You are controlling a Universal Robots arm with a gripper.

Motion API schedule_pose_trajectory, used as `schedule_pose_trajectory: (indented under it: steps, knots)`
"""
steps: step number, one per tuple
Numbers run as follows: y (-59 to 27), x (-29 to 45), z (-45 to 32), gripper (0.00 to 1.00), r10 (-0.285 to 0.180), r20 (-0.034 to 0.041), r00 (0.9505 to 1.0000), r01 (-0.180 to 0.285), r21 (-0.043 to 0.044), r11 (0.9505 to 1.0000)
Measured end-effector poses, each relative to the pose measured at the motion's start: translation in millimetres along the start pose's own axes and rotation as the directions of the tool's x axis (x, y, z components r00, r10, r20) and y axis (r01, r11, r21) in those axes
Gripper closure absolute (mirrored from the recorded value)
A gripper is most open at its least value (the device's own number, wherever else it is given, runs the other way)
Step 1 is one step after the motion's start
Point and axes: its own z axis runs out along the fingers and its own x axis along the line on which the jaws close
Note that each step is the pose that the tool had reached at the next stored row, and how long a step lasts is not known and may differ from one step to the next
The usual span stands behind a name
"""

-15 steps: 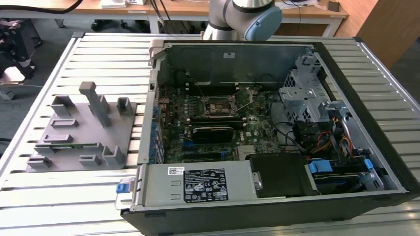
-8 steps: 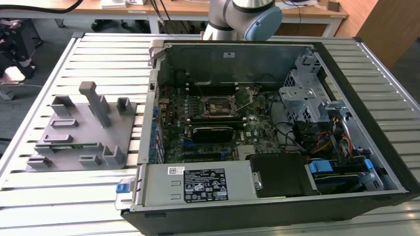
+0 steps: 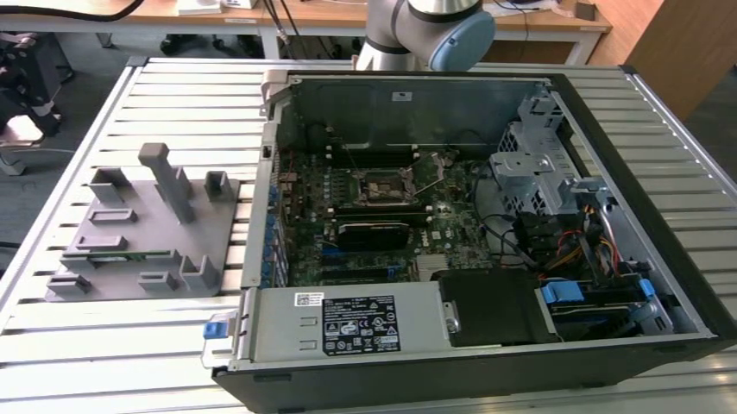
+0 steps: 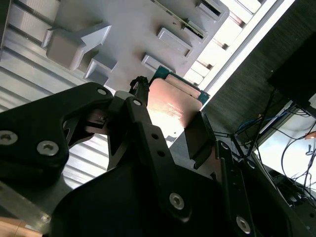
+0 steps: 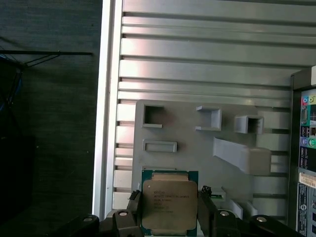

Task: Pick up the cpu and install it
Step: 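Pick up the cpu and move it towards the insertion slot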

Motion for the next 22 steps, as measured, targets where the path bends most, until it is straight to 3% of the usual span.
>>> schedule_pose_trajectory:
  steps: [22]
  knots:
    - [0.1, -0.1, -7.5, 0.46, 0.000, 0.0001, 1.0000, 0.000, 0.0001, 1.0000]
